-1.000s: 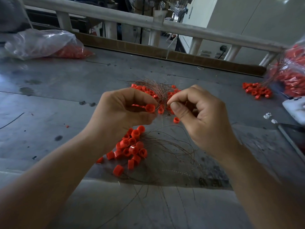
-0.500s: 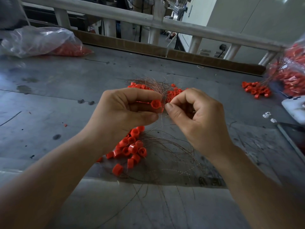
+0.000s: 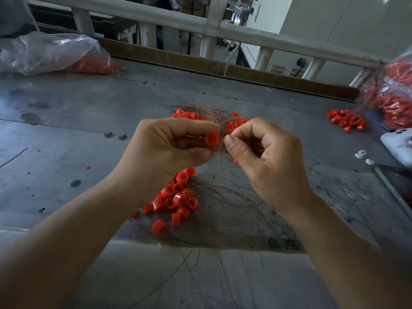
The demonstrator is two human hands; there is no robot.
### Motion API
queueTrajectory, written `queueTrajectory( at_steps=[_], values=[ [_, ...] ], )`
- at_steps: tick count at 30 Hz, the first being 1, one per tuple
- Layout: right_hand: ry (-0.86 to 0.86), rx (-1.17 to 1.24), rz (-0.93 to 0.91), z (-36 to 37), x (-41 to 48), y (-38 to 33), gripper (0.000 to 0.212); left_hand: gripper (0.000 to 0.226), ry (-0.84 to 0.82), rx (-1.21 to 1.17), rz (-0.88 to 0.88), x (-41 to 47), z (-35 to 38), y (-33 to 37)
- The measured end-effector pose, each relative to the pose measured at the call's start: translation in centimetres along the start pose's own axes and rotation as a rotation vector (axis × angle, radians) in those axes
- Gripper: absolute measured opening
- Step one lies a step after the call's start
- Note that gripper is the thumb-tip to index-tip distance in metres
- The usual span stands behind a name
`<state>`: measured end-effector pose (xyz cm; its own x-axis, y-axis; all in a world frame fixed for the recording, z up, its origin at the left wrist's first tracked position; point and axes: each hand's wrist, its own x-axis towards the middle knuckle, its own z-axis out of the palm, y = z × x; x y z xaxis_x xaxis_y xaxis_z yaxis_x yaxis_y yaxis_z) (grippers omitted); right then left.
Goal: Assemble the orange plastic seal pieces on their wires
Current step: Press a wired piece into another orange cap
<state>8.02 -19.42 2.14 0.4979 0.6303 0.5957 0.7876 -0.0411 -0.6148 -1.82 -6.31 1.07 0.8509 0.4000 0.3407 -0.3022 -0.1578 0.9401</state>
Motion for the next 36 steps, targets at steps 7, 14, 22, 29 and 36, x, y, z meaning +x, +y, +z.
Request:
queueTrajectory(
  at_steps=[7, 14, 22, 29, 36],
  values=[
    [-0.002, -0.021, 0.020, -0.02, 0.05, 0.14, 0.014, 0.031, 0.007, 0.008, -0.002, 0.13, 0.08, 0.15],
    [0.006, -0.041, 0.017, 0.01, -0.04, 0.18, 0.014, 0.031, -0.004, 0.030, 0.003, 0.02, 0.21, 0.22],
    [0.043, -0.067, 0.011, 0.11, -0.13, 0.38, 0.015, 0.029, 0.009, -0.020, -0.013, 0.04, 0.31, 0.13],
    [0.044, -0.064, 0.016, 0.07, -0.09, 0.40, 0.015, 0.026, -0.001, -0.043, -0.001, 0.03, 0.31, 0.08],
    [0.041, -0.053, 0.011, -0.03, -0.07, 0.41, 0.015, 0.025, -0.013, -0.046, 0.003, 0.04, 0.33, 0.12]
  ],
)
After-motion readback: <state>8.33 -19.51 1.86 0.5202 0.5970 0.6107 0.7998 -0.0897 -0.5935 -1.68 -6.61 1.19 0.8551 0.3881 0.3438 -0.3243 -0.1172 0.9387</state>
